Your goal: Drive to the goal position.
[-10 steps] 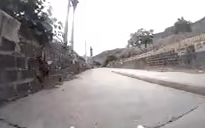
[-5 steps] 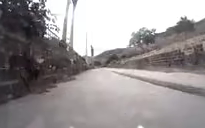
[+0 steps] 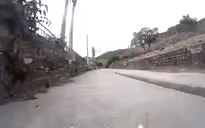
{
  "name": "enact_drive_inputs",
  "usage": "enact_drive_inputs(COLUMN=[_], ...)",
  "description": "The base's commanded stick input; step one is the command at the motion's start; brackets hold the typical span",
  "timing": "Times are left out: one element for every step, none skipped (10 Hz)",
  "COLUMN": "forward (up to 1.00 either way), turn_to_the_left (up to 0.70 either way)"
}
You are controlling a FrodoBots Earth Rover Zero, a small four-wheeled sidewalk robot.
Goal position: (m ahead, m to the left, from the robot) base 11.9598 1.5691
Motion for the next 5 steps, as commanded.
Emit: enact_drive_inputs(forward=[1.00,1.00,1.00,1.00,1.00], turn_to_the_left=[0.00,0.00,0.00,0.00,0.00])
